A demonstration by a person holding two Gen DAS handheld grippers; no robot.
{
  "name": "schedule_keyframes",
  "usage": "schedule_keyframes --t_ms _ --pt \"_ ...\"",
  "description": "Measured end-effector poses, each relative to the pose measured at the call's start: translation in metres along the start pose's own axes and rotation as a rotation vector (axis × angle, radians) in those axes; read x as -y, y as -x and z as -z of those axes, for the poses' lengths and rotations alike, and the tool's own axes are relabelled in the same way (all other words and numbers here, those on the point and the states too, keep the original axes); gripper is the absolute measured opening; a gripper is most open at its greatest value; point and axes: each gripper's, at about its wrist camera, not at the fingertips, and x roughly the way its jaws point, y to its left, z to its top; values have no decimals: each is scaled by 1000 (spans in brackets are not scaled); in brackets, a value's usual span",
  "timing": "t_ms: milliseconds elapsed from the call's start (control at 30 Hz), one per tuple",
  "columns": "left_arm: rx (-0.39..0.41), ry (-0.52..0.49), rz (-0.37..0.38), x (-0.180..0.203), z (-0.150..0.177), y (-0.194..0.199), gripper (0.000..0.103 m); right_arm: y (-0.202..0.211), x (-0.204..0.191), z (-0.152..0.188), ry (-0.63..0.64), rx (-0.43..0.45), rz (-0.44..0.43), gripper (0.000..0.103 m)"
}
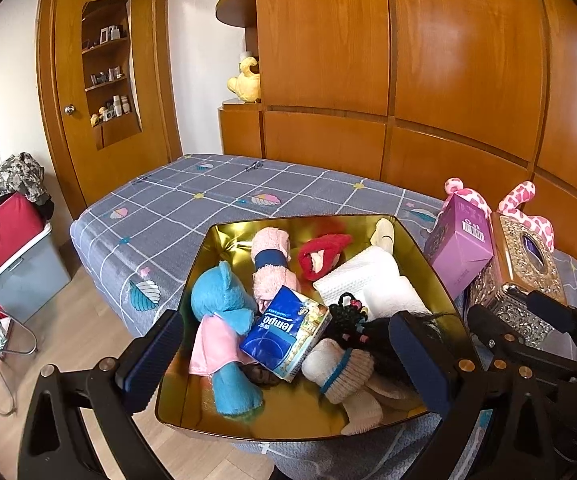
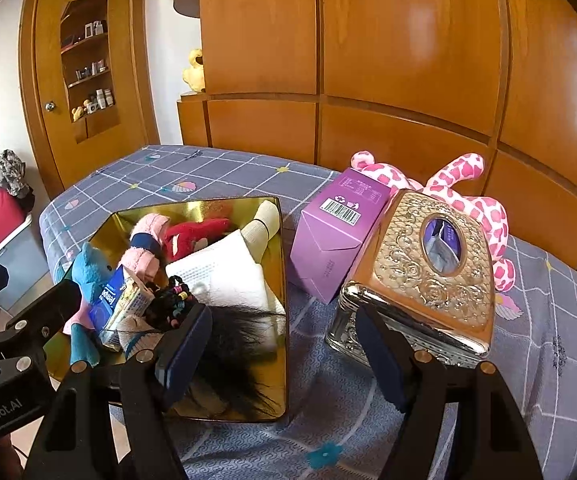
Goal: Organize soft objects
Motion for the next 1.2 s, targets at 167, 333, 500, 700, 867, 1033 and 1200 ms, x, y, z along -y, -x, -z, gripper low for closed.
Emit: schedule_keyframes --t_ms 167,333,500,700,867,1033,1200 --pt "-4 -1 1 0 0 -1 102 0 1 0 -6 3 1 75" --pt "-8 -2 5 0 0 -1 102 -1 1 0 -9 3 0 75" --pt "-13 -5 6 0 1 -3 102 -1 1 0 -9 1 -1 75" --pt "-13 -6 7 1 2 -3 102 -1 1 1 -10 0 -2 75" --pt "-18 -8 7 1 3 -3 102 -1 1 1 -13 -1 -2 75" --pt "-21 -9 6 1 2 -4 102 -1 2 1 -14 -2 -3 75" --pt "-20 -10 7 1 2 -4 102 -2 2 1 -17 -3 -3 75"
